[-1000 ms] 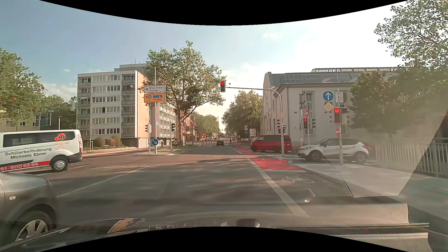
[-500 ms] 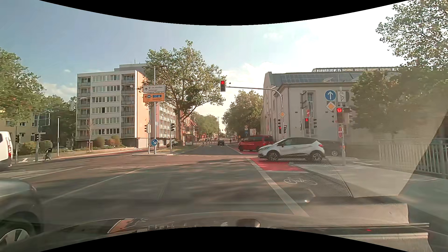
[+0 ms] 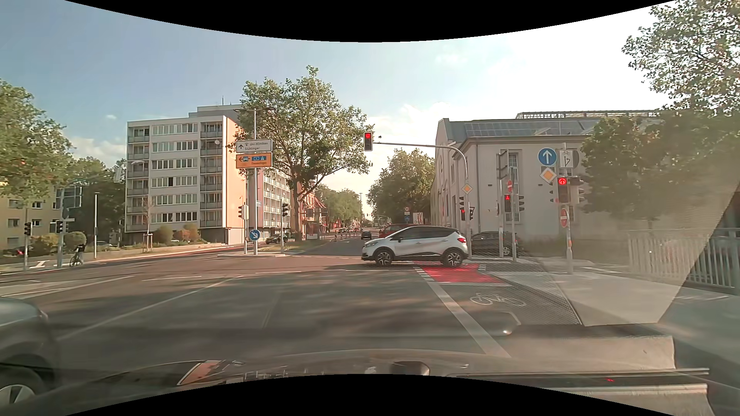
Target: Follow the waypoints while adhering to traffic rules and regulations
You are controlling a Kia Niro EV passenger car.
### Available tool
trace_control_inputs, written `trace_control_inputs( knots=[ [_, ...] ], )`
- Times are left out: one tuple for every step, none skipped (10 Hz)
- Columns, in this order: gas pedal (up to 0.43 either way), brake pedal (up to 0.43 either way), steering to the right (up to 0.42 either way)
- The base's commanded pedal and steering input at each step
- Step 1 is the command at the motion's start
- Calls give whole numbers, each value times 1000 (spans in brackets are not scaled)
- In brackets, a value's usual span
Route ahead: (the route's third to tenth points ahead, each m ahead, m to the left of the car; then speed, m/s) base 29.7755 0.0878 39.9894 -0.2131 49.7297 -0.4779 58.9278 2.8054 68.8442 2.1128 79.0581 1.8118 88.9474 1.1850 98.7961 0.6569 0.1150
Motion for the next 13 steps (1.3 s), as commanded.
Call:
trace_control_inputs(
  knots=[
    [0,195,-6],
    [0,201,-5],
    [0,195,-6],
    [0,207,-6],
    [0,213,-6],
    [0,226,-6],
    [0,226,-6],
    [0,232,-6],
    [0,232,-6],
    [0,238,-6],
    [0,238,-6],
    [0,238,-6],
    [0,244,-6]
  ],
)
